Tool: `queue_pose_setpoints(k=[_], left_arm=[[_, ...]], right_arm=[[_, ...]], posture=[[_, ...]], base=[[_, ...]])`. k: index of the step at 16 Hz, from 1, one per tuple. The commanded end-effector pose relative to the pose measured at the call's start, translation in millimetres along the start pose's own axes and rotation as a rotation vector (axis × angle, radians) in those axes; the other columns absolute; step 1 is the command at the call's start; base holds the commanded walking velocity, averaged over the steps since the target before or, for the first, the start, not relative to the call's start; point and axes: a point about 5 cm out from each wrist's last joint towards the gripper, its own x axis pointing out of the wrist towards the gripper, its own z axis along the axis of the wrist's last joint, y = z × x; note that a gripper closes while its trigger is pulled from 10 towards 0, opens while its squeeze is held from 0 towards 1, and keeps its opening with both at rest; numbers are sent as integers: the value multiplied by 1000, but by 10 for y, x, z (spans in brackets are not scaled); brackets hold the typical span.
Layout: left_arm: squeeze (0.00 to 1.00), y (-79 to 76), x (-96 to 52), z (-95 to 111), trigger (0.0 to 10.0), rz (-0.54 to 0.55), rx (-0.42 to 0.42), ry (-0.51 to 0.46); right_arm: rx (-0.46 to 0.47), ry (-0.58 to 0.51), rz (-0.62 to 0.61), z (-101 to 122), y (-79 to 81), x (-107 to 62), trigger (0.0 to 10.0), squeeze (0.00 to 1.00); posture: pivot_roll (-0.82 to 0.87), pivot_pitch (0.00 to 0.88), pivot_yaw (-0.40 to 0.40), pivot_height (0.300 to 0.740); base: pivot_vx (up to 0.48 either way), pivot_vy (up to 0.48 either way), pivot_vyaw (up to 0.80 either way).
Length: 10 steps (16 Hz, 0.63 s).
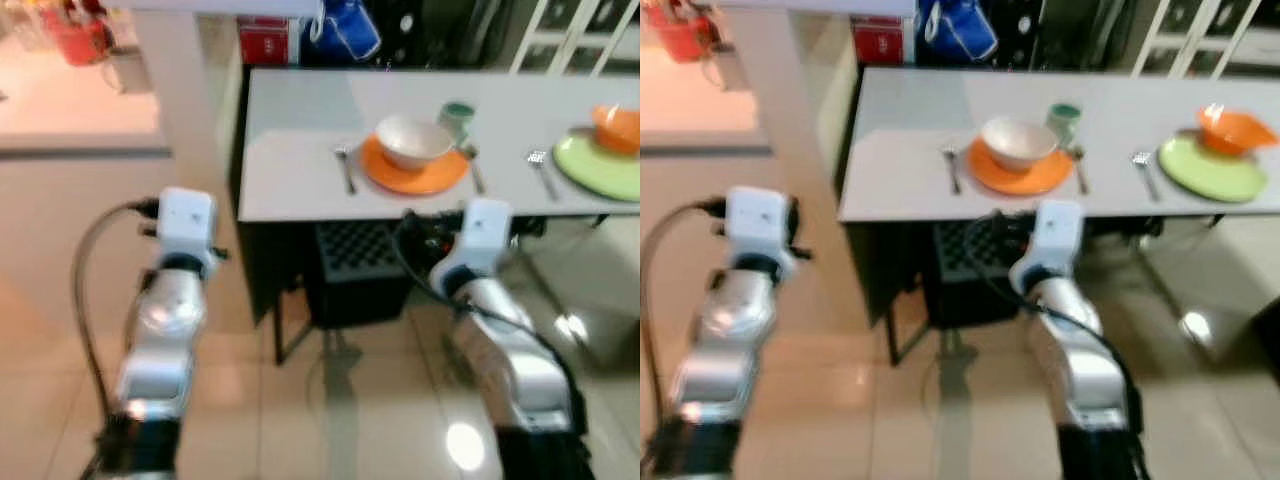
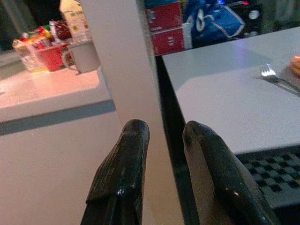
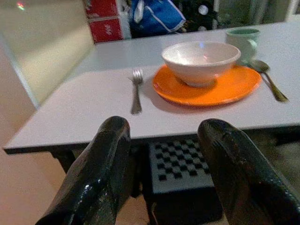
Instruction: Setting the table
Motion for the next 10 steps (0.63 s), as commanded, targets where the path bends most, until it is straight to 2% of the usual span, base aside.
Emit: queue_pose_setpoints(k=[1, 8, 10], left_arm=[[0, 56, -13, -17, 10000, 20, 19, 9], [0, 85, -34, -9, 10000, 31, 29, 8], [0, 77, -46, -8, 10000, 44, 27, 8]], right_arm=[[-7, -4, 21, 22, 39, 12, 10000, 0], [-6, 3, 41, 21, 63, -8, 10000, 0], [-4, 20, 54, -26, 74, 37, 10000, 0]], posture=[[-30, 0, -34, 740], [-20, 0, -59, 740], [-4, 0, -65, 740]], base=[[0, 382, 0], [0, 382, 0], [0, 386, 0]])
